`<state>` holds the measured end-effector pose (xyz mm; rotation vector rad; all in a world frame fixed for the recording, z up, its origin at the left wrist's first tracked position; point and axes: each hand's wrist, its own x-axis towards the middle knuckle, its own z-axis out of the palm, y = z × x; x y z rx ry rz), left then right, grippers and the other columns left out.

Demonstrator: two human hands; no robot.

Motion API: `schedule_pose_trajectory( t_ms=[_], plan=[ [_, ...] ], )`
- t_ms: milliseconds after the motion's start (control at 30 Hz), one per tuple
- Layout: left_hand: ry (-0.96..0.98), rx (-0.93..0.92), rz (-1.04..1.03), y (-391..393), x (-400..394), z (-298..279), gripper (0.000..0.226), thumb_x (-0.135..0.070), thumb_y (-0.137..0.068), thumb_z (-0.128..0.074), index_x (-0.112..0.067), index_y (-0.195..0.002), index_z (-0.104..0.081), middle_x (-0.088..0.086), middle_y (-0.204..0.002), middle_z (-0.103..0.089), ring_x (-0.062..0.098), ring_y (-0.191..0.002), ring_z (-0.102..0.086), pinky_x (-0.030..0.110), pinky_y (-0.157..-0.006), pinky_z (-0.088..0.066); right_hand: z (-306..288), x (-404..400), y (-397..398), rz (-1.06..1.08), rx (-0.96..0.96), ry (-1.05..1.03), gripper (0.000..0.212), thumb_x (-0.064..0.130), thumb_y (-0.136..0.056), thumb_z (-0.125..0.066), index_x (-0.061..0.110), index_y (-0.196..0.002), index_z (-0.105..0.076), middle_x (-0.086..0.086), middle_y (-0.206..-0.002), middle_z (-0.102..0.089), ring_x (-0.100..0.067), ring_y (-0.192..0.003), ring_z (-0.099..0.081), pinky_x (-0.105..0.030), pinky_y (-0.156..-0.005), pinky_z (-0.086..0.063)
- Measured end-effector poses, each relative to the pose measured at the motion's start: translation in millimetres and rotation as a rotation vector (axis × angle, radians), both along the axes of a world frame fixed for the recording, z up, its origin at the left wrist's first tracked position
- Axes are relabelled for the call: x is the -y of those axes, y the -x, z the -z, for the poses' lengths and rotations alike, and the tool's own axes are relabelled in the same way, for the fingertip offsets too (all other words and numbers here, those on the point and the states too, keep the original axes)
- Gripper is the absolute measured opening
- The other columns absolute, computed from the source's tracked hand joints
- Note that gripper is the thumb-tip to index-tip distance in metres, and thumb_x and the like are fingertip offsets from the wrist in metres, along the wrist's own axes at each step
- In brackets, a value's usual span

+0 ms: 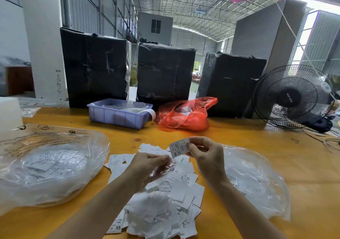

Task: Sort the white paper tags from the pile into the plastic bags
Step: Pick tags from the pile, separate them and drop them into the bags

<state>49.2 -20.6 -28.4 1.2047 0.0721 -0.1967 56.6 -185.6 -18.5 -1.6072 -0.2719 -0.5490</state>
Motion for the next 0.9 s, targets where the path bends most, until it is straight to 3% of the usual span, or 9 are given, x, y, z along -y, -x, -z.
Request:
schedule_pose_trajectory(
  t_ms=[200, 367, 533, 667, 767, 833, 900],
  plan=[
    [-0.052, 0.006, 0.042, 0.1, -0.2, 1.4, 0.014, -0.005, -0.082, -0.068, 0.006, -0.088, -0.072, 0.019, -0.086, -0.073, 0.023, -0.074, -0.07, 0.021, -0.056, -0.055, 1.5, -1.2, -0.1, 0.01, 0.031, 0.032, 0.017, -0.003, -0.084, -0.065, 0.014, -0.083, -0.068, -0.001, -0.079, -0.071, -0.015, -0.075, -0.071, -0.026, -0.066, -0.059],
    [-0.056, 0.008, 0.07, -0.7, -1.1, 2.0, 0.016, -0.007, -0.08, -0.069, 0.006, -0.089, -0.072, 0.02, -0.092, -0.073, 0.022, -0.076, -0.068, 0.026, -0.072, -0.057, 3.1, -2.0, 0.6, 0.035, 0.07, 0.054, 0.022, -0.004, -0.083, -0.065, 0.018, -0.081, -0.068, 0.002, -0.077, -0.071, -0.015, -0.074, -0.071, -0.027, -0.067, -0.059],
    [-0.03, -0.01, 0.119, 1.1, -2.9, 0.4, 0.021, -0.012, -0.064, -0.073, 0.004, -0.078, -0.076, 0.02, -0.09, -0.073, 0.022, -0.075, -0.07, 0.023, -0.059, -0.057, 4.0, -1.5, 0.4, 0.063, 0.09, 0.085, 0.022, -0.002, -0.083, -0.066, 0.02, -0.081, -0.067, 0.003, -0.078, -0.071, -0.015, -0.075, -0.071, -0.033, -0.069, -0.06],
    [-0.014, -0.01, 0.118, -0.4, -2.7, -0.2, 0.021, -0.011, -0.06, -0.074, 0.004, -0.075, -0.076, 0.021, -0.086, -0.072, 0.026, -0.075, -0.068, 0.029, -0.071, -0.051, 4.3, -0.9, 0.4, 0.077, 0.091, 0.094, 0.022, -0.001, -0.083, -0.066, 0.02, -0.081, -0.067, 0.003, -0.078, -0.071, -0.015, -0.076, -0.071, -0.035, -0.07, -0.06],
    [-0.022, -0.022, 0.108, -0.2, -3.1, -1.5, 0.019, -0.01, -0.06, -0.074, 0.003, -0.073, -0.076, 0.022, -0.084, -0.072, 0.026, -0.068, -0.071, 0.025, -0.059, -0.054, 4.7, -0.6, 0.1, 0.079, 0.092, 0.101, 0.02, 0.0, -0.083, -0.067, 0.02, -0.082, -0.067, 0.003, -0.08, -0.071, -0.015, -0.077, -0.071, -0.034, -0.07, -0.06],
    [-0.018, -0.026, 0.094, -0.4, -3.4, -1.6, 0.022, -0.009, -0.061, -0.074, 0.005, -0.078, -0.074, 0.024, -0.087, -0.071, 0.026, -0.068, -0.07, 0.024, -0.057, -0.056, 5.1, 0.0, -0.5, 0.086, 0.098, 0.102, 0.02, 0.0, -0.083, -0.067, 0.019, -0.082, -0.067, 0.003, -0.08, -0.07, -0.014, -0.078, -0.071, -0.034, -0.07, -0.06],
    [-0.027, -0.023, 0.075, -1.1, -3.1, -1.1, 0.025, -0.007, -0.068, -0.073, 0.008, -0.087, -0.072, 0.028, -0.096, -0.069, 0.028, -0.077, -0.066, 0.027, -0.065, -0.052, 5.4, 0.0, -1.5, 0.087, 0.104, 0.101, 0.02, -0.001, -0.083, -0.066, 0.019, -0.083, -0.068, 0.001, -0.08, -0.071, -0.015, -0.078, -0.071, -0.034, -0.07, -0.06]
  ],
)
